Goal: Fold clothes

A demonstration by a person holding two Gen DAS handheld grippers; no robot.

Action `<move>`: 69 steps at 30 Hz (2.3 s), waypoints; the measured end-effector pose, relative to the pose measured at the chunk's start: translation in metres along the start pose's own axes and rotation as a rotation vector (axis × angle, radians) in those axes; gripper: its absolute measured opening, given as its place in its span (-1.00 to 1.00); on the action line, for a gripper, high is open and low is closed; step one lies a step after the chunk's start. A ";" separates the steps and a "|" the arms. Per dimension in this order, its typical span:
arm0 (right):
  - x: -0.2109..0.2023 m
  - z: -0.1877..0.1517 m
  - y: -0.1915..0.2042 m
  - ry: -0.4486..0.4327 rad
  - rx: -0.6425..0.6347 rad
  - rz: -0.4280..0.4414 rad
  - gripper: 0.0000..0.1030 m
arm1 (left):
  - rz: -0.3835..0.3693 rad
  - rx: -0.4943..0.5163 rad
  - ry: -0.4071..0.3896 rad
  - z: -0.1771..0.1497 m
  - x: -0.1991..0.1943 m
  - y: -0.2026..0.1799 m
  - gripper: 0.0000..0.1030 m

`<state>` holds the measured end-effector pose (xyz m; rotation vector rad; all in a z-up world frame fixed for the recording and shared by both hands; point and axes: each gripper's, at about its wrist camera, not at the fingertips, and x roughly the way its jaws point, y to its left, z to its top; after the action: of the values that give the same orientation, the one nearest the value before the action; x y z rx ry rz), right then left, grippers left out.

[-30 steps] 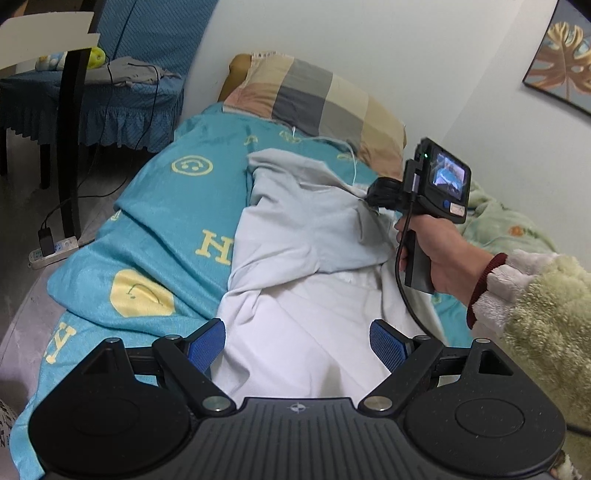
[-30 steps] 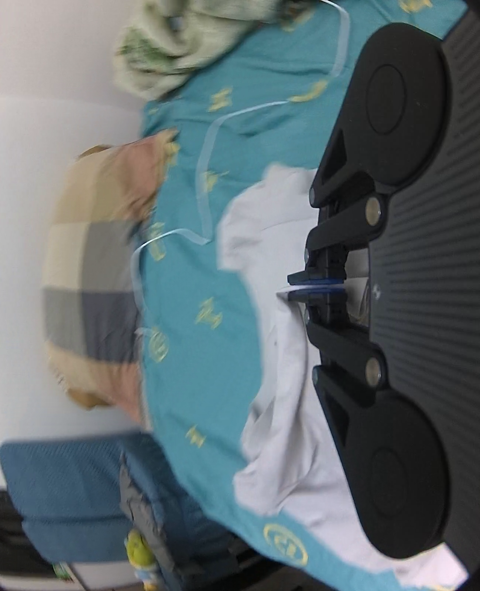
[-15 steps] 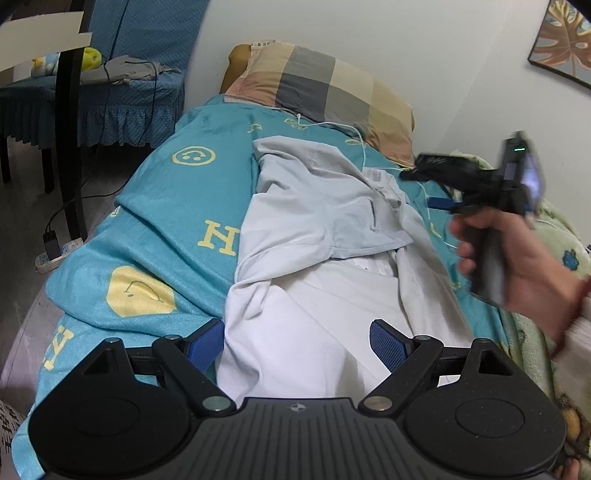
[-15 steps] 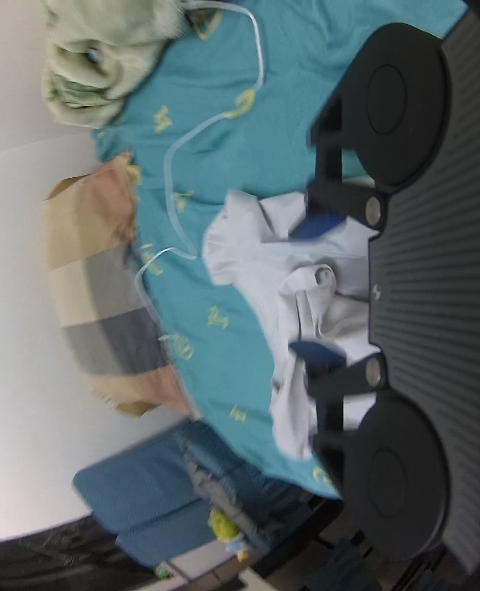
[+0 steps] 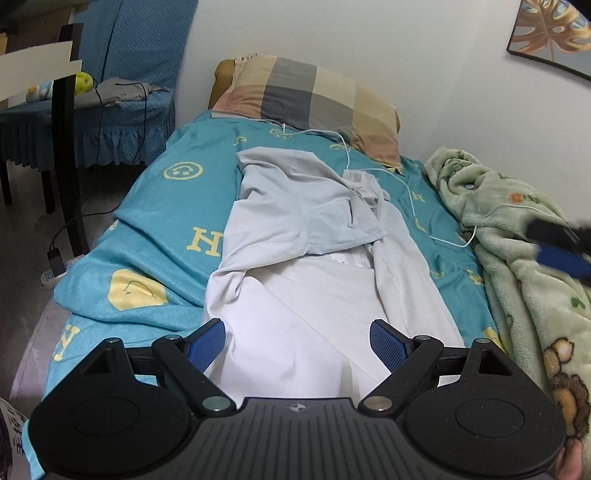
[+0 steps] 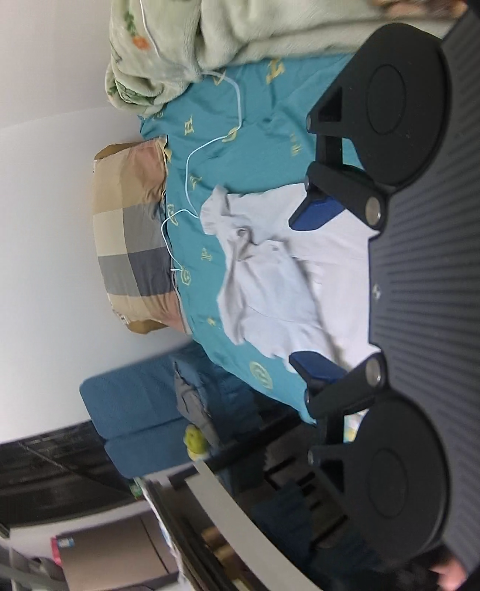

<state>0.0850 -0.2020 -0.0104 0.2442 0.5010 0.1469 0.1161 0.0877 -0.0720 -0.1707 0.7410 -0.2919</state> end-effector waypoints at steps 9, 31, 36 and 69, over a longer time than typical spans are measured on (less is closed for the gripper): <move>-0.063 -0.051 0.009 0.004 -0.020 -0.013 0.43 | 0.038 0.040 0.006 0.000 -0.014 -0.011 0.70; -0.066 -0.065 -0.033 0.056 0.181 0.014 0.43 | 0.226 -0.211 0.152 0.007 0.018 0.050 0.71; -0.063 -0.065 -0.037 0.066 0.210 0.025 0.43 | 0.234 -0.221 0.176 0.006 0.034 0.057 0.65; -0.054 -0.076 -0.081 0.112 0.448 -0.052 0.44 | -0.048 0.417 0.308 0.001 0.010 -0.069 0.53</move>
<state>0.0073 -0.2760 -0.0722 0.6627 0.6483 -0.0044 0.1094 0.0192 -0.0600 0.2577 0.9637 -0.5185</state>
